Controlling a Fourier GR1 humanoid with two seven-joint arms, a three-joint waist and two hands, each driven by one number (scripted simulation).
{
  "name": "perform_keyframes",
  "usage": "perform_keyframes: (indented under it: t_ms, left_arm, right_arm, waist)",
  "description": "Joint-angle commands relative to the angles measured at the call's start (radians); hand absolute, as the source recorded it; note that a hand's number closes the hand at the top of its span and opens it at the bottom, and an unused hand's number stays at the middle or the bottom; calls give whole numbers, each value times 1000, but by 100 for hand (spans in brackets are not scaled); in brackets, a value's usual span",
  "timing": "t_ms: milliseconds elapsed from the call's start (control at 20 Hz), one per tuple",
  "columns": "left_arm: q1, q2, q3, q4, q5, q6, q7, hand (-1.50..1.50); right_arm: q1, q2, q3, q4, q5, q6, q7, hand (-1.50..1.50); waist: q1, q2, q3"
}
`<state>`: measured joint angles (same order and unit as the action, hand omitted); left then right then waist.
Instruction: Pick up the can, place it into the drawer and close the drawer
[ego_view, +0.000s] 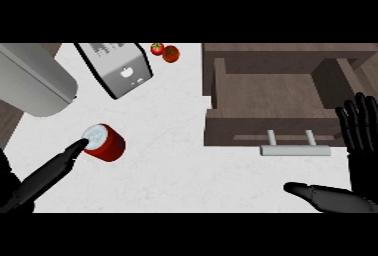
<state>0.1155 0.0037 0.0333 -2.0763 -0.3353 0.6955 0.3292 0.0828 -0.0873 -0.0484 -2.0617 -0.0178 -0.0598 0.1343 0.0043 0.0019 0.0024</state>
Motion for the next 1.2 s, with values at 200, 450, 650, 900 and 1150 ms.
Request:
perform_keyframes:
  t_ms: [200, 450, 650, 900, 1150]
  left_arm:
    - [10, -4, -299, -84, -402, 290, 370, -150]
    - [-88, -4, -262, 57, -432, 301, 405, -150]
    - [-156, -4, -226, 121, -418, 294, 464, -150]
    - [-215, -4, -222, 253, -362, 365, 419, -150]
    - [-160, -4, -232, 371, -222, 448, 240, -150]
  right_arm:
    - [-14, -34, -67, -14, -64, 18, 94, -150]
    - [3, -21, -85, 11, -47, 25, 24, -150]
    - [12, -13, -63, -56, -51, 26, 91, -150]
    - [-40, -20, -105, 14, -66, 31, 45, -150]
    - [-8, -49, -146, -46, -97, 57, 94, -150]
  waist:
    - [-7, -3, -1]
    - [-7, -2, -2]
    - [-9, -2, -2]
    - [-8, -1, -2]
    - [-8, -1, -3]
